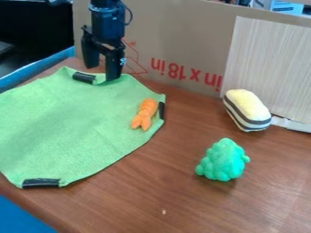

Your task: Put the orange shrimp to the top left of the green thing

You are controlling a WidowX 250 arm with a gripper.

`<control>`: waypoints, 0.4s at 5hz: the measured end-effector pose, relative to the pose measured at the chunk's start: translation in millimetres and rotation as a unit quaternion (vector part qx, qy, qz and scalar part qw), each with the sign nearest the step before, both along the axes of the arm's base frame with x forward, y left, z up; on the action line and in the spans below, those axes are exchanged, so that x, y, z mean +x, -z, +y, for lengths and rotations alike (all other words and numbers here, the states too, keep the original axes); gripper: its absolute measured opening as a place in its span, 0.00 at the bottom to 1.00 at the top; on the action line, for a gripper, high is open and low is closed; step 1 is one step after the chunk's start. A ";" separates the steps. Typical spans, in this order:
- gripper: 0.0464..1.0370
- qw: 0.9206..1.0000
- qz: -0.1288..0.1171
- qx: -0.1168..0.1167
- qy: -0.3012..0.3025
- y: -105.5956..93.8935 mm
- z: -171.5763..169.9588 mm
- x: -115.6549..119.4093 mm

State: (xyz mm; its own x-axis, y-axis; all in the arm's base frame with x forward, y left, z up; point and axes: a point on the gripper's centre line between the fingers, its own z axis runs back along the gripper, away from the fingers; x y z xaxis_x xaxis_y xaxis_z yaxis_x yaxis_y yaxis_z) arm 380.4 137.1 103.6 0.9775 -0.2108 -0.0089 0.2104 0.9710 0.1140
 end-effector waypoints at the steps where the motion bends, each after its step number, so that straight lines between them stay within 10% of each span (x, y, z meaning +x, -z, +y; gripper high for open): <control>1: 0.96 1.000 0.021 -0.007 -0.003 19.8 -1.7 -3.3; 2: 0.96 1.000 0.006 0.008 -0.024 43.8 -20.6 -12.3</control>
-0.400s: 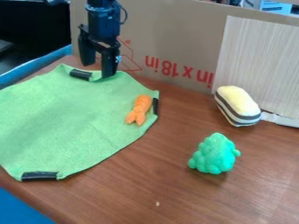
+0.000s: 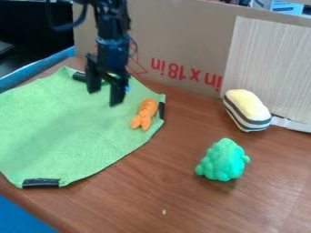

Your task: Put the orange shrimp to the top left of the green thing

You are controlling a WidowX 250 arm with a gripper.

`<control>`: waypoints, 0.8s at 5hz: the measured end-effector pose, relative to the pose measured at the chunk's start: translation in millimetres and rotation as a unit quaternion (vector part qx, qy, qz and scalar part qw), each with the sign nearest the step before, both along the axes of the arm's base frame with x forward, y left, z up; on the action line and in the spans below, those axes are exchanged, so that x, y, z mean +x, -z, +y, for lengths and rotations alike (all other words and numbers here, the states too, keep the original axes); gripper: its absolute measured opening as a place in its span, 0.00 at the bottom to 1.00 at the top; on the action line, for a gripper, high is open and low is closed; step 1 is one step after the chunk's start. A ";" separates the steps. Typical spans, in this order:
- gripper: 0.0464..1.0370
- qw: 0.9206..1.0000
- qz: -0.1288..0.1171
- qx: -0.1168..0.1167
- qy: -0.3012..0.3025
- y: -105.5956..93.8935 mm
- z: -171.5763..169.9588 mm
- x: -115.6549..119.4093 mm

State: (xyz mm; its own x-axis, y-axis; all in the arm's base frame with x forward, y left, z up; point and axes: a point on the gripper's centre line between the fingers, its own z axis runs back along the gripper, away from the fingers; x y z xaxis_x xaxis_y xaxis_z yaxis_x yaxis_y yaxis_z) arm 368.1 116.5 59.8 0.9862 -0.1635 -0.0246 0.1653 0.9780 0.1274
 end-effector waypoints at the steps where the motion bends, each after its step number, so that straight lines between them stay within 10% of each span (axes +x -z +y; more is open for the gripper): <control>1: 0.96 0.999 -0.047 -0.013 0.006 -11.2 -18.9 3.2; 4: 0.96 0.994 -0.084 -0.076 -0.005 -22.6 -35.9 8.9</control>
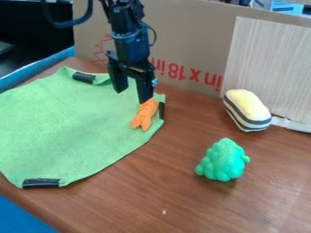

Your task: Put the orange shrimp to the top left of the green thing

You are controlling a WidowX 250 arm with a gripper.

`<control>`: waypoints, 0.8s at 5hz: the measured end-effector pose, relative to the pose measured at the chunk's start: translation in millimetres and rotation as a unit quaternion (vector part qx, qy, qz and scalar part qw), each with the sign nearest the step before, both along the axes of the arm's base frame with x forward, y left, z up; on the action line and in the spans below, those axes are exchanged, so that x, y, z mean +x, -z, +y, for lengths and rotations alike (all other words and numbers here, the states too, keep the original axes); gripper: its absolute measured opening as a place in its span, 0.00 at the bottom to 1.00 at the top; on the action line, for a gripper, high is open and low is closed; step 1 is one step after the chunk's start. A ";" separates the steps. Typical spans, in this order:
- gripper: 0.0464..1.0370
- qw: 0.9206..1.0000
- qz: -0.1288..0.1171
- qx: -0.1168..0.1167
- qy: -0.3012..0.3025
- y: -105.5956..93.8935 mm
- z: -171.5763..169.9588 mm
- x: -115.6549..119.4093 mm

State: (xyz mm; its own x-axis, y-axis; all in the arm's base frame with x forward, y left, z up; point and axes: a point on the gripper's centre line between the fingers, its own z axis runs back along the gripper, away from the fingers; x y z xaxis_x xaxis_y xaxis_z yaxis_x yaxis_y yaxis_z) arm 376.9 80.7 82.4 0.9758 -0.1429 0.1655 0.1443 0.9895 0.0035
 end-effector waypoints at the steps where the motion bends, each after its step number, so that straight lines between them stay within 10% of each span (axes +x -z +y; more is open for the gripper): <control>1: 0.96 1.000 -0.003 0.000 -0.015 1.9 3.9 2.5; 4: 0.96 0.999 -0.018 -0.021 -0.043 9.7 -0.9 7.4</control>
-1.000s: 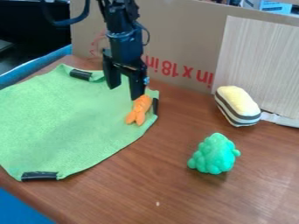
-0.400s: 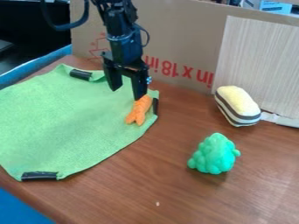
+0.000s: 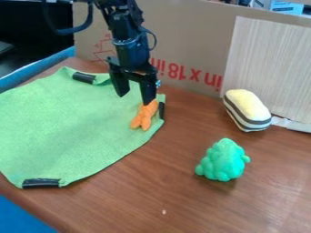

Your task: Put the orange shrimp to the top left of the green thing

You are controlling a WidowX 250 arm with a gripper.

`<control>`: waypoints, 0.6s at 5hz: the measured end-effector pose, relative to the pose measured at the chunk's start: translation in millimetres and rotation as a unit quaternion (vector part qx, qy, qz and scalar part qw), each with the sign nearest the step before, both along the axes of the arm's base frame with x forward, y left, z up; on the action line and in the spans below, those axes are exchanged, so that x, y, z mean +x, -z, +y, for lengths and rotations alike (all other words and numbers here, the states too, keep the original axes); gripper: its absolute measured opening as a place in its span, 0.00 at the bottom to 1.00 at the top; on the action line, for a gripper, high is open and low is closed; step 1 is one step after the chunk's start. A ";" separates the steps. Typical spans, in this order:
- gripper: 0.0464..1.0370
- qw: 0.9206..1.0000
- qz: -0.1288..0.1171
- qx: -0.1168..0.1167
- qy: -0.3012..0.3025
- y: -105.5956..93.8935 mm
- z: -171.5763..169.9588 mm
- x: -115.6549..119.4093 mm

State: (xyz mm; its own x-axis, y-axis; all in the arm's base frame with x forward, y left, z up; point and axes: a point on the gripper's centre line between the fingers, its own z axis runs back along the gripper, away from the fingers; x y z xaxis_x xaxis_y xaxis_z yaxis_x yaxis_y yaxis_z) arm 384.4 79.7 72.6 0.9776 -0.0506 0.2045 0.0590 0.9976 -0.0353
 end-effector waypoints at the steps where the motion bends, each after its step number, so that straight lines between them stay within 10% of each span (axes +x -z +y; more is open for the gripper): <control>1: 0.96 0.999 0.031 -0.011 0.004 14.9 -3.3 -5.6; 3: 0.73 0.999 0.034 -0.015 0.002 24.0 -3.9 -4.3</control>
State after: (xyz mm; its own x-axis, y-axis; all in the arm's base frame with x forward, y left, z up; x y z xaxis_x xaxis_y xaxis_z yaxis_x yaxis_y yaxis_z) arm 380.0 75.8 48.6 0.9892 -0.0493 0.1383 0.0594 0.9958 -0.0702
